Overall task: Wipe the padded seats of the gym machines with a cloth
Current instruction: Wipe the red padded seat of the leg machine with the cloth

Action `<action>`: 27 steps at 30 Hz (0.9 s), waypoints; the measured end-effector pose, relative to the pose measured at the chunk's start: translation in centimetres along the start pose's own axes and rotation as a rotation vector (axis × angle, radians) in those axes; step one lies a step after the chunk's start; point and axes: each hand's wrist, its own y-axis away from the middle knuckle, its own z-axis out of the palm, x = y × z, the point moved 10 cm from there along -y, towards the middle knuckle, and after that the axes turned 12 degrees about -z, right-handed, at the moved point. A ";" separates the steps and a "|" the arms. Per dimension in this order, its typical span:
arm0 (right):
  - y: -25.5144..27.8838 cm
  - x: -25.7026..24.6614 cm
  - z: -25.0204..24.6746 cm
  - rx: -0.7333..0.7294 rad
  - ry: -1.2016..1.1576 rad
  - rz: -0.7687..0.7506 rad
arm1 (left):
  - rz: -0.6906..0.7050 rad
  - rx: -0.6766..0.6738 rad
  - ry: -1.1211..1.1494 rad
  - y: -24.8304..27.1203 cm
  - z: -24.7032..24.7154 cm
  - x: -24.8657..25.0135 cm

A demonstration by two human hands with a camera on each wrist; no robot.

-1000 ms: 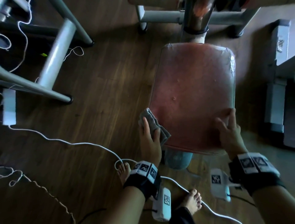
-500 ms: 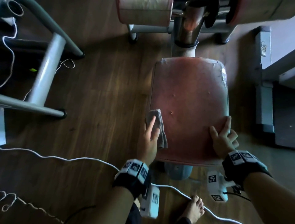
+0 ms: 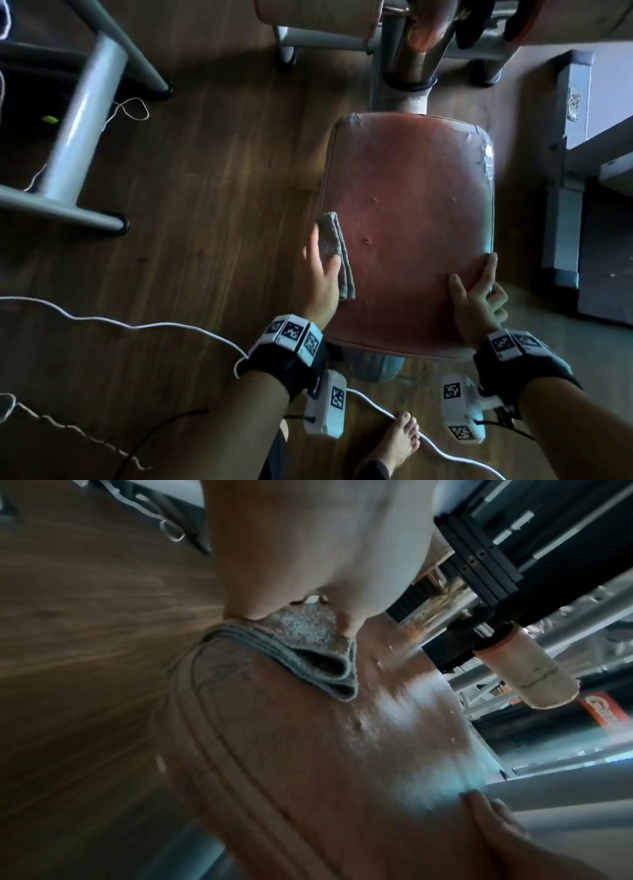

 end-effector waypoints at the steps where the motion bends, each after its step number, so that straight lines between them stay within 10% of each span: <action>1: 0.0 0.0 0.1 -0.003 0.005 0.002 | 0.036 0.027 -0.060 0.7 -0.4 0.1; 21: -0.1 0.4 0.2 -0.042 0.026 0.015 | 0.082 0.122 -0.366 5.7 -1.6 -1.7; 27: -0.4 0.8 0.4 -0.058 0.046 0.018 | 0.089 0.076 -0.365 -1.3 -0.1 1.7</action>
